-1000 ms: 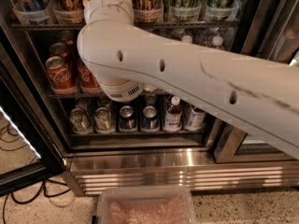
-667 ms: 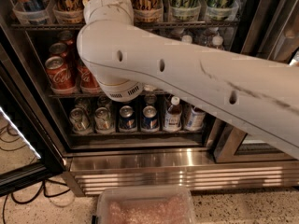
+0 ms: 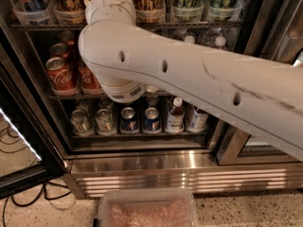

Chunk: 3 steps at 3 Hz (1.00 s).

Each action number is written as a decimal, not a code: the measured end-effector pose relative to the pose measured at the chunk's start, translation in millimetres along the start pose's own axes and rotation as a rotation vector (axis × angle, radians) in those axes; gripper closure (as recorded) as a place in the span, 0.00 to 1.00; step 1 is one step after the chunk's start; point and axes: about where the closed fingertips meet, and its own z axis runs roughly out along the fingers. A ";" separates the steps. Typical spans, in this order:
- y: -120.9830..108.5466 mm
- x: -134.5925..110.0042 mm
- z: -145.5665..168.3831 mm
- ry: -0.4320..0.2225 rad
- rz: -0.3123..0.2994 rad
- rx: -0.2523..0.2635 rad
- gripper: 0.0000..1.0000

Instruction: Pick orange can from top shelf of fridge

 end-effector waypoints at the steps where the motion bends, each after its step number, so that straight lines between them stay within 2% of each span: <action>1: -5.7 -14.0 -3.4 -0.011 0.040 -0.008 1.00; 3: -12.9 -34.4 -7.7 -0.033 0.101 -0.022 1.00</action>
Offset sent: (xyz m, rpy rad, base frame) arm -0.0088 -0.0052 0.0345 0.1105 -0.0053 0.0503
